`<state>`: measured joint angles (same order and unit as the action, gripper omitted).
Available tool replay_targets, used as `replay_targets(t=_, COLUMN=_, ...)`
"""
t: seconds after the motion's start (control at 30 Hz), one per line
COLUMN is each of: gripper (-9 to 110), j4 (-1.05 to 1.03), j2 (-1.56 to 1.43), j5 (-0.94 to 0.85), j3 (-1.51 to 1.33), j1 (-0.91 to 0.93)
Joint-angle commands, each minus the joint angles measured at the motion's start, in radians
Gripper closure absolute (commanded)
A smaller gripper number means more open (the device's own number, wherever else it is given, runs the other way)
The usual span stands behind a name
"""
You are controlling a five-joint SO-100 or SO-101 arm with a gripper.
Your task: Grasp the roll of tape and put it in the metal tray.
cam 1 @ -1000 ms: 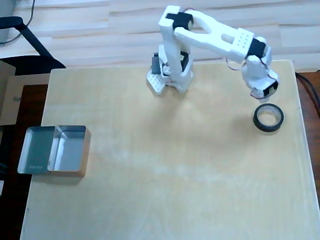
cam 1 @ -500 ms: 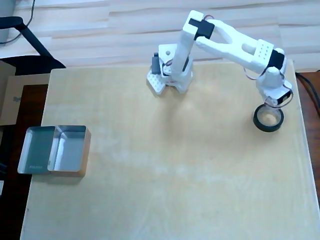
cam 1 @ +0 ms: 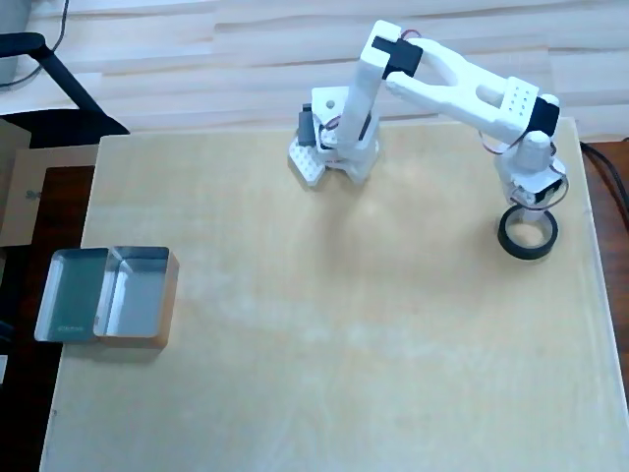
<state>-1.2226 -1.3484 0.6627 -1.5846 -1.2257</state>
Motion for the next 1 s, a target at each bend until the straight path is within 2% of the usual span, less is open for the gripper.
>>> replay_targets(t=0.0, gripper=91, j4=-0.009, j2=-0.017, j5=0.012, j3=-0.002, j1=0.009)
replay_targets(t=0.23, gripper=90, j4=0.054, j2=0.015, j5=0.046, j3=-0.028, j1=0.009)
replay_targets(t=0.4, gripper=82, j4=0.058, j2=0.015, j5=0.072, j3=-0.031, j1=0.008)
replay_targets(t=0.97, gripper=82, j4=0.058, j2=0.018, j5=0.08, j3=-0.109, j1=0.011)
